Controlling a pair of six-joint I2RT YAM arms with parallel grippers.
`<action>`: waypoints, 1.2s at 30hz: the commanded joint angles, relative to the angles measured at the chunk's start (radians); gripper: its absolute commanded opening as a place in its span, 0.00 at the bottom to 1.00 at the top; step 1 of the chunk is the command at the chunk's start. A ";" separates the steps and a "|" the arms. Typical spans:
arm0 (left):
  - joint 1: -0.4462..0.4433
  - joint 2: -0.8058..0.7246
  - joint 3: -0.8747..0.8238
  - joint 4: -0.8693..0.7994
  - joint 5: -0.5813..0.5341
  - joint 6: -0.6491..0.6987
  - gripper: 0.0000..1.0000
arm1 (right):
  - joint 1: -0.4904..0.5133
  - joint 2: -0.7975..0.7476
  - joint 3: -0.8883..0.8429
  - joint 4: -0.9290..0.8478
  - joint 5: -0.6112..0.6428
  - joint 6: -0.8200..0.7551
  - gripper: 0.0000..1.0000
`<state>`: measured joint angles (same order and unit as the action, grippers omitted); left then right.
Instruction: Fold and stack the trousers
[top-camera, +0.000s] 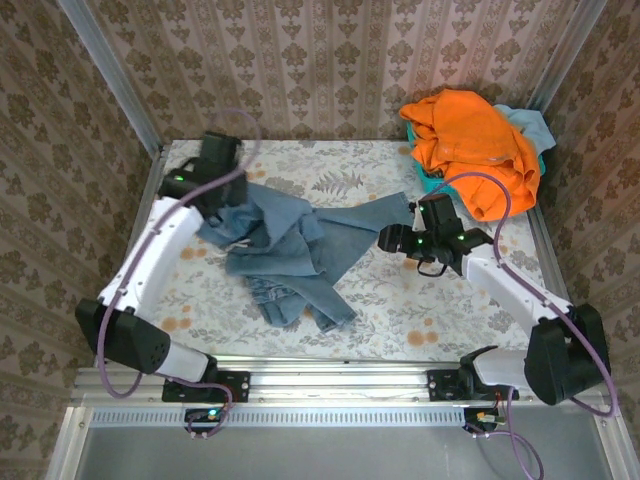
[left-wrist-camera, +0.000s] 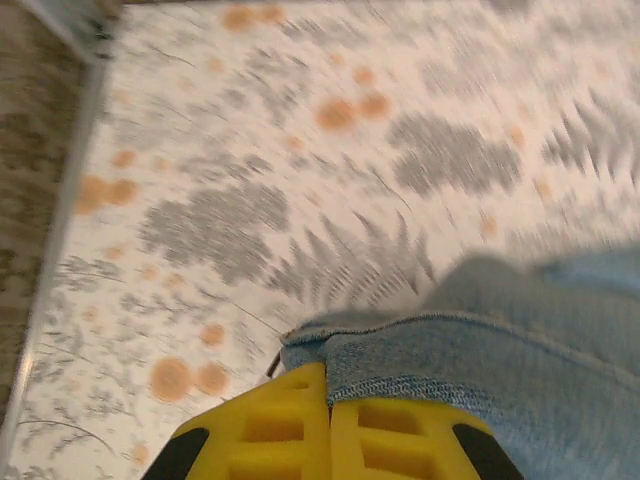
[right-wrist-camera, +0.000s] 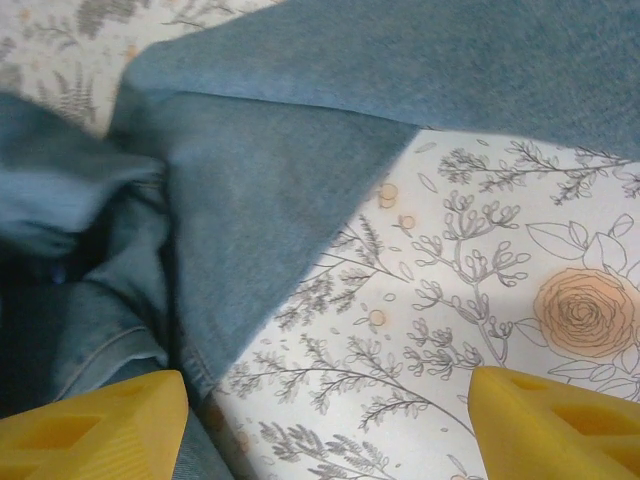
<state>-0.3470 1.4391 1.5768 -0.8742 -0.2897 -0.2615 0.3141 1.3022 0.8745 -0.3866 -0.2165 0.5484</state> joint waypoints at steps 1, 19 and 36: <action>0.057 -0.010 0.064 -0.012 0.083 0.001 0.00 | 0.001 0.058 0.048 0.027 0.059 0.022 0.76; 0.264 -0.061 -0.013 -0.010 0.203 -0.017 0.00 | 0.502 0.157 0.163 0.012 0.069 -0.090 0.79; 0.288 -0.109 -0.042 -0.006 0.243 -0.014 0.00 | 0.558 0.532 0.556 -0.036 0.056 -0.200 0.15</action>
<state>-0.0761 1.3796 1.5192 -0.9077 -0.0555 -0.2684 0.8715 1.8416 1.4097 -0.3862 -0.1650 0.3717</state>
